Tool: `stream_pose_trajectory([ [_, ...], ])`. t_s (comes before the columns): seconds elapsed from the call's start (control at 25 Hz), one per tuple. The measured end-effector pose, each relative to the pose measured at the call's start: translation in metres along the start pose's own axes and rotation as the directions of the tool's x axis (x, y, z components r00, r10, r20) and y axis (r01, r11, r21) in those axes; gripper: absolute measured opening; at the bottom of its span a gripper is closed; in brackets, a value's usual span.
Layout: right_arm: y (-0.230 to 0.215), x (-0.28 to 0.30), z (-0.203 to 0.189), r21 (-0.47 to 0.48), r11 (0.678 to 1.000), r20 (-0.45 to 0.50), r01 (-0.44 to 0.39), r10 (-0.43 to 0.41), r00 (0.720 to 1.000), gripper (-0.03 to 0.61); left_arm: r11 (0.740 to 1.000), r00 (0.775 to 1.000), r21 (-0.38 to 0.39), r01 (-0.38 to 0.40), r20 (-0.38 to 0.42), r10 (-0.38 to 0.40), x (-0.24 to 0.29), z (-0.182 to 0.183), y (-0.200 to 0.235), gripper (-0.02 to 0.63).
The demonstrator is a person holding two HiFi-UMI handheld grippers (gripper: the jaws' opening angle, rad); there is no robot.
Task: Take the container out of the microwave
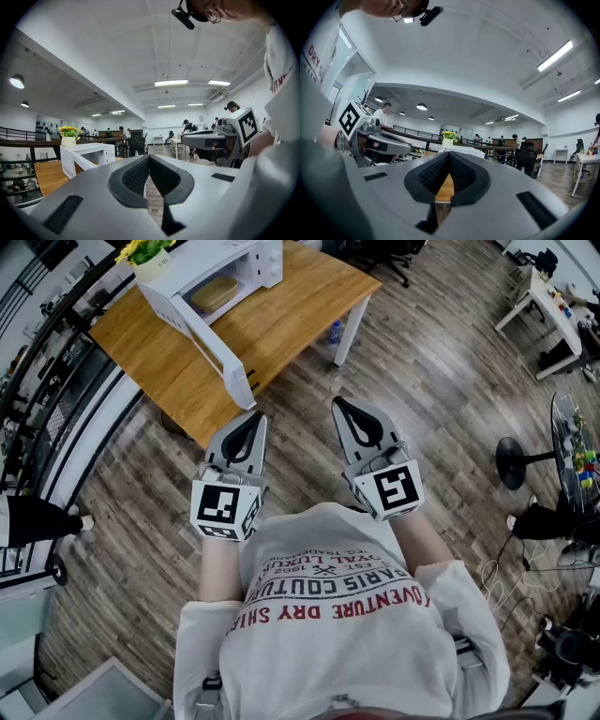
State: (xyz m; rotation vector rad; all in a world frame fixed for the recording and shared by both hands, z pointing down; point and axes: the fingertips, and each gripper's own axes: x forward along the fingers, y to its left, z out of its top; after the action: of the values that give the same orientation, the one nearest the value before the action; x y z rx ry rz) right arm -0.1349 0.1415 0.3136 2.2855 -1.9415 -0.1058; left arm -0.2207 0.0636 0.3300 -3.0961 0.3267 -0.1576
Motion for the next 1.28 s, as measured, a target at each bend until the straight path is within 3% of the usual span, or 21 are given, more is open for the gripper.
stream_pose_trajectory([
  [0.56,-0.005,0.015,-0.013,-0.013,1.0,-0.03,0.017,-0.018,0.999,0.029,1.0,1.0,-0.016,0.019,0.016,-0.019,0.008,-0.002,0.01,0.017],
  [0.64,-0.007,0.02,-0.013,-0.026,0.999,-0.026,0.021,-0.021,0.999,0.073,1.0,1.0,-0.018,0.022,0.011,-0.022,0.01,-0.004,0.013,0.017],
  [0.68,-0.007,0.022,-0.013,-0.034,0.999,-0.025,0.02,-0.02,0.999,0.169,1.0,1.0,-0.019,0.021,0.008,-0.021,0.012,-0.005,0.014,0.017],
  [0.72,-0.008,0.025,-0.013,-0.039,0.999,-0.026,0.015,-0.016,1.0,0.225,1.0,1.0,-0.021,0.02,0.006,-0.02,0.013,-0.006,0.016,0.017],
  [0.96,-0.015,0.039,-0.016,-0.03,0.999,-0.051,-0.021,0.019,0.998,0.227,0.999,1.0,-0.04,0.003,-0.002,-0.003,0.024,-0.008,0.023,0.016],
  [1.28,-0.041,0.072,-0.036,-0.029,0.988,-0.05,-0.149,0.148,0.988,0.227,0.998,0.999,-0.044,-0.047,-0.022,0.047,0.06,-0.015,0.021,0.017],
])
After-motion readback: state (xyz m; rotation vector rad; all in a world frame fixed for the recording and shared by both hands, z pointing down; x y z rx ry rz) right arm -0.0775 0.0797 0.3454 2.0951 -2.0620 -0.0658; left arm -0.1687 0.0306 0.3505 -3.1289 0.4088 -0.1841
